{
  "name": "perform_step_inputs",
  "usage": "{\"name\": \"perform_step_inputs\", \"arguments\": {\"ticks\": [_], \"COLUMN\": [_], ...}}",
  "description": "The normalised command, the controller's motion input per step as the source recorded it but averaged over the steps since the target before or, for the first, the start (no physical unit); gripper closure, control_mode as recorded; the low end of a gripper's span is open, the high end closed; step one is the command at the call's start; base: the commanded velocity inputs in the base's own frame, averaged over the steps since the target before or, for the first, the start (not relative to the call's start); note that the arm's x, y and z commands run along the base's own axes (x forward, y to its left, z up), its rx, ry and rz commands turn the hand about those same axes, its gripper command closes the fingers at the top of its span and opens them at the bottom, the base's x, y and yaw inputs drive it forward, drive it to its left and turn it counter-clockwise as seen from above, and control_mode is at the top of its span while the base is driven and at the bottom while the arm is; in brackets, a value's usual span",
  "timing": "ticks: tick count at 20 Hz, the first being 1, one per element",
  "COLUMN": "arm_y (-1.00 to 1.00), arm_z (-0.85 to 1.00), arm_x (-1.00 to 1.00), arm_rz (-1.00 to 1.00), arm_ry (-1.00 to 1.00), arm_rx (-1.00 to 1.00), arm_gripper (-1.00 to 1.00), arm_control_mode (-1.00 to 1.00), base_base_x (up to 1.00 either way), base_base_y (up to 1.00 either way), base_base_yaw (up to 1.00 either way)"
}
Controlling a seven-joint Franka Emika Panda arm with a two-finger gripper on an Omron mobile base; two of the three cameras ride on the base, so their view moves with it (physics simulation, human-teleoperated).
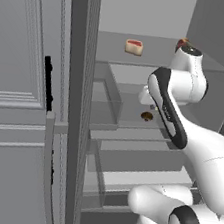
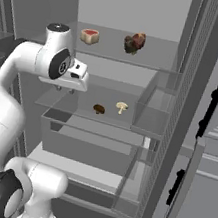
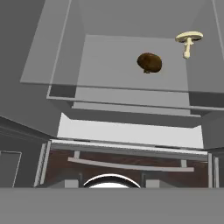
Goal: Place one mushroom and one steak in each tupperware on the nearby counter, to pack two identical lunches.
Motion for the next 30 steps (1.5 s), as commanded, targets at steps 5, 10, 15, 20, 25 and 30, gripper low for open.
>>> {"name": "perform_step_inputs", "arguments": {"ticks": [5, 10, 15, 20, 25, 30], "arm_y": [0.0, 0.0, -0.06, -0.23, -0.12, -0.14], "arm_z": [-0.06, -0.12, -0.79, -0.83, -0.19, -0.02], "arm_x": [-0.02, -0.07, 0.01, 0.02, 0.12, 0.14], "arm_rz": [0.0, -0.02, -0.09, -0.16, -0.07, -0.02], "arm_ry": [-0.1, -0.1, -0.21, -0.19, -0.02, 0.07], "arm_rx": [0.0, -0.01, -0.03, -0.06, 0.0, 0.0], "arm_gripper": [-1.0, -1.0, -1.0, -1.0, -1.0, -1.0], "arm_control_mode": [-1.0, -1.0, -1.0, -1.0, -1.0, -1.0], "base_base_x": [0.0, 0.0, 0.0, 0.0, 0.0, 0.0], "base_base_y": [0.0, 0.0, 0.0, 0.0, 0.0, 0.0], "base_base_yaw": [0.0, 0.0, 0.0, 0.0, 0.0, 0.0]}}
